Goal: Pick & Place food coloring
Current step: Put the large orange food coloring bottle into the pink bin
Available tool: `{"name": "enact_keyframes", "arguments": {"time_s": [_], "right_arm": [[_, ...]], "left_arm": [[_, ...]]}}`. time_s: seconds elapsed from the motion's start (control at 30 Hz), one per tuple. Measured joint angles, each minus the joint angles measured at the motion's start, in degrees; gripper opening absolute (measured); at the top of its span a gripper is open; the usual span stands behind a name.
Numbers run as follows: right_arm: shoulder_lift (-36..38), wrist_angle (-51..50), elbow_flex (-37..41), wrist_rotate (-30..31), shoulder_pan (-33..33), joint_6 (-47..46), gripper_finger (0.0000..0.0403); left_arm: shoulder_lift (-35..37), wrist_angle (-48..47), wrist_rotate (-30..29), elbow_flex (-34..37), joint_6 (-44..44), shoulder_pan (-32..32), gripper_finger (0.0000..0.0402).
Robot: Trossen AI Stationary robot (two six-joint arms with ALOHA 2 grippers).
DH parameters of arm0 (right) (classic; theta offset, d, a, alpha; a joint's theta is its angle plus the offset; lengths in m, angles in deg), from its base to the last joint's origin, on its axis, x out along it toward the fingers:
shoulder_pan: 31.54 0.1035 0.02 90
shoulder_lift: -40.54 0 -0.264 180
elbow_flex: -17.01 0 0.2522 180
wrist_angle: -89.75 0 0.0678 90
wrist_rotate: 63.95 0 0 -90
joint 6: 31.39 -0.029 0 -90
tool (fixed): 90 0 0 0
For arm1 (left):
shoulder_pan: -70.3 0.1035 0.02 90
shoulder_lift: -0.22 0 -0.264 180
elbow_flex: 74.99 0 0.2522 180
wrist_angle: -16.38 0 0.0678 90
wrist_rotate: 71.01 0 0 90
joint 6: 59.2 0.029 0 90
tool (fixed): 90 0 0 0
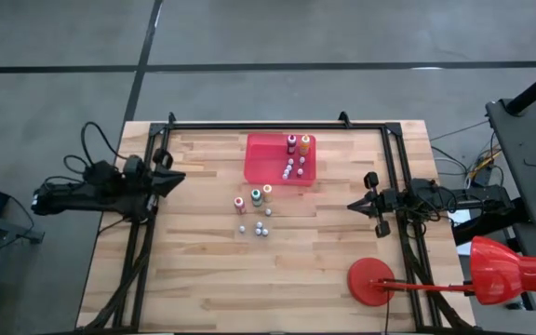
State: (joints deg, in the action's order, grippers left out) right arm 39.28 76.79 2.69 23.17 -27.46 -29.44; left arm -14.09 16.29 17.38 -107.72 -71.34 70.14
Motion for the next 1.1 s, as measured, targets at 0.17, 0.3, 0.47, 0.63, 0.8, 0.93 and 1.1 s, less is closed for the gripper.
{"name": "enact_keyframes", "arguments": {"time_s": [0.17,0.3,0.47,0.63,0.8,0.93,1.1], "right_arm": [[0.0,0.0,0.0,0.0,0.0,0.0,0.0008],[0.0,0.0,0.0,0.0,0.0,0.0,0.0008],[0.0,0.0,0.0,0.0,0.0,0.0,0.0008],[0.0,0.0,0.0,0.0,0.0,0.0,0.0008],[0.0,0.0,0.0,0.0,0.0,0.0,0.0008],[0.0,0.0,0.0,0.0,0.0,0.0,0.0009],[0.0,0.0,0.0,0.0,0.0,0.0,0.0008]], "left_arm": [[-6.9,-3.3,0.0,-7.9,0.2,0.0,0.0000],[-12.8,-5.5,0.0,-14.0,-1.3,0.0,0.0000],[-19.9,-6.7,0.1,-20.8,-1.1,0.0,0.0000],[-25.1,-8.7,0.1,-26.2,1.7,0.0,0.0000],[-28.3,-11.4,0.1,-29.7,2.0,0.1,0.0010],[-30.1,-13.0,-0.2,-30.8,2.0,0.1,0.0045],[-31.0,-12.7,-0.9,-32.0,2.1,0.1,0.0103]]}}
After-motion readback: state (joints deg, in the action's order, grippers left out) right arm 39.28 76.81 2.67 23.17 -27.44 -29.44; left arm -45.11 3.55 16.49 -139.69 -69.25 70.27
